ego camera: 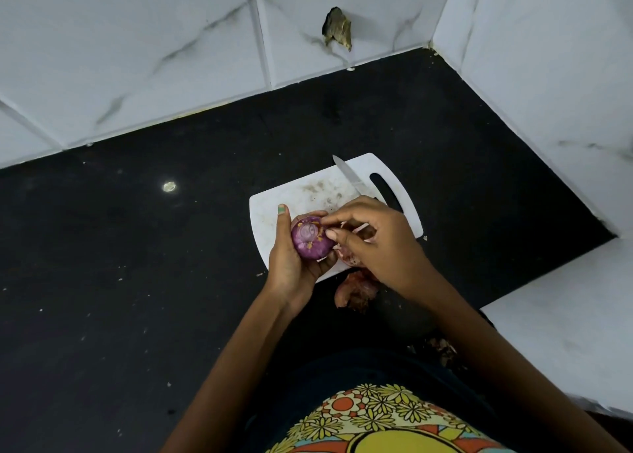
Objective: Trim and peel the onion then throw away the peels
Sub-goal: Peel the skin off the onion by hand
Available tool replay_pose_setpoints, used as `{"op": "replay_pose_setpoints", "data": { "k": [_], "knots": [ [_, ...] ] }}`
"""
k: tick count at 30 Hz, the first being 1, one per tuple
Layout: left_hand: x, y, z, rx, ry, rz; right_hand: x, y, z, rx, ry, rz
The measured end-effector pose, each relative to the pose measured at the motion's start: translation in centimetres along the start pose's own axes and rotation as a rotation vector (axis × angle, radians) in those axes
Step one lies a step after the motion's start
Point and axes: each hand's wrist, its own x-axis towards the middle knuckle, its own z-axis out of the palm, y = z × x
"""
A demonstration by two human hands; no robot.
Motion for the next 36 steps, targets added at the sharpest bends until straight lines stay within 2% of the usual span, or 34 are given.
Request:
{"op": "replay_pose_setpoints", "data": {
  "k": [6,17,23,27,29,33,36],
  "knots": [
    [0.0,0.4,0.0,0.083,-0.003,0.05,0.2,-0.4,-0.5,-0.05,-0.04,-0.017],
    [0.4,0.0,0.3,0.174,0.053,0.158,0.8,-0.7,-0.8,-0.095,-0.215,0.098],
    [0.9,0.2,1.0,0.172,0.103,0.196,0.6,-0.7,-0.3,-0.186,-0.167,0.075],
    [1.4,0.3,1.3,0.18,0.158,0.22,-0.2,-0.9,1.1,-0.197,-0.214,0.054],
    [1.6,0.5,1.3,0.144,0.164,0.205,-0.5,-1.1,1.5,-0.143,-0.166,0.055],
    [1.4,0.8,0.9,0.071,0.141,0.134,0.4,-0.8,-0.2,0.001,0.071,0.113],
    [1.1,0.8,0.7,0.085,0.102,0.108,1.0,-0.5,-1.0,-0.029,0.033,0.084]
  ]
}}
